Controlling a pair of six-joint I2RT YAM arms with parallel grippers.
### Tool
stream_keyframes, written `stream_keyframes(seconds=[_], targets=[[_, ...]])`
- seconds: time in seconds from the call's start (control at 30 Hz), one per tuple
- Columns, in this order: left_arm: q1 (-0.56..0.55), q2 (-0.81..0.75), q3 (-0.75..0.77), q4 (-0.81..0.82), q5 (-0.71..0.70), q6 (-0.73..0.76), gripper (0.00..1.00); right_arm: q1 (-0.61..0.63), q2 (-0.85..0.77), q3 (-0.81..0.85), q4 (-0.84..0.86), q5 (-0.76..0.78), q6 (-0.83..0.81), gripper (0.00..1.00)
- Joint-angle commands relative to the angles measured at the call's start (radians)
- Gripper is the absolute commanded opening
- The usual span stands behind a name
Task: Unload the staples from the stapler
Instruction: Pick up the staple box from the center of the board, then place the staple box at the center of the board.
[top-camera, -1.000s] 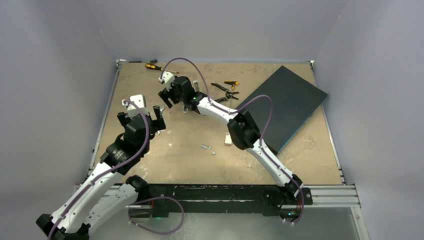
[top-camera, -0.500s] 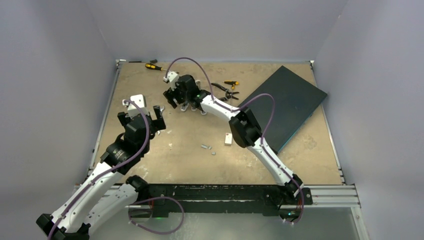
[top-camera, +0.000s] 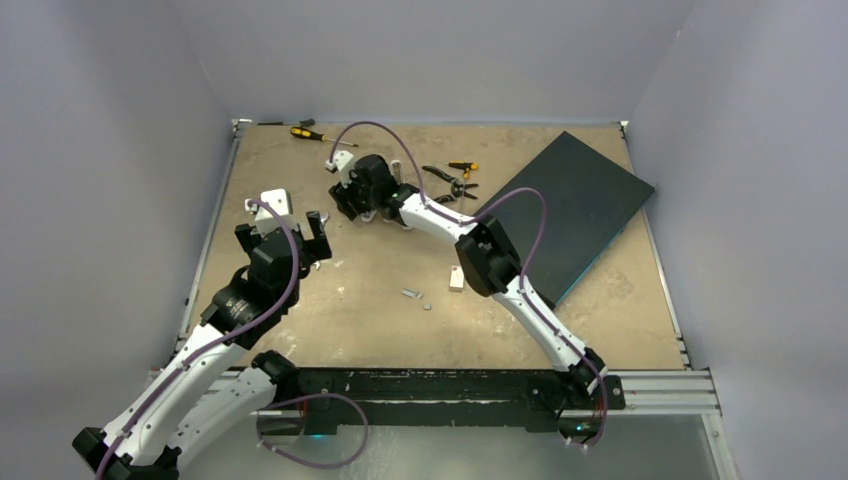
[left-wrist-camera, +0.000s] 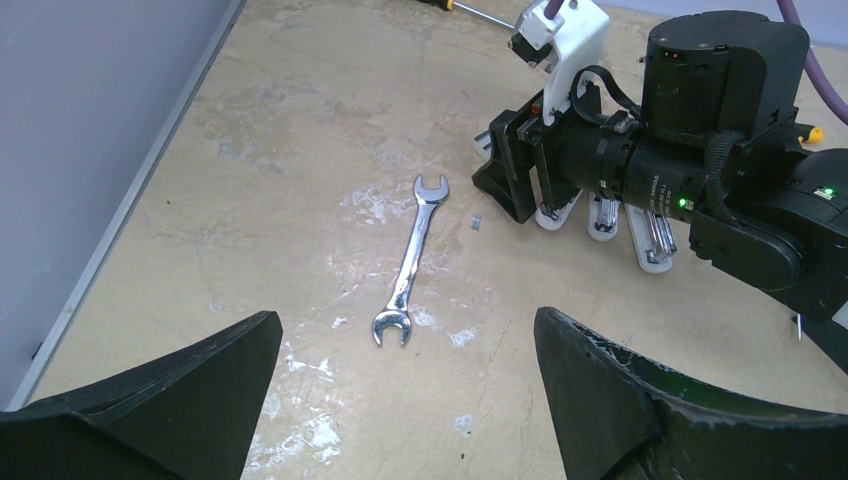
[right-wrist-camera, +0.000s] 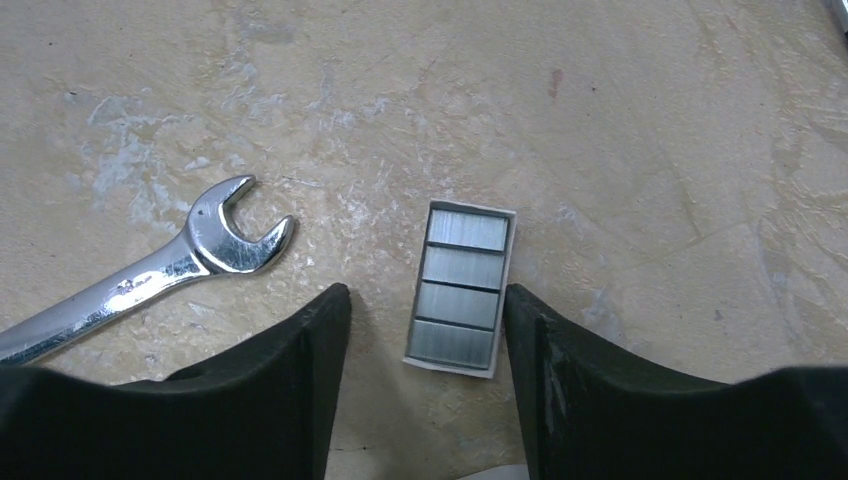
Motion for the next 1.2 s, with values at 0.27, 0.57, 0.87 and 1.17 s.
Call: stream_keyframes(seconds=[0.27,0.57,0.87,1.17], targets=[[0.008,0.002,0.031,0.010,-0.017,0.013,0.95,0.000,-0.042,-0.063,-0.002,0.021,-0.023,0.33],[0.007,0.004,0.031,0.009,-0.020,0.011,0.95,-0.001,-0.154,-0.115,0.073,0.025,-0.014,0.27],[0.008,0.007,0.030,0.006,-0.023,0.010,0.95,0.001,-0.376,-0.310,0.134,-0.028,-0.001,0.27],[0.009,0.007,0.030,0.009,-0.017,0.009,0.95,0.059,-0.709,-0.860,0.187,-0.080,-0.102,0.34]])
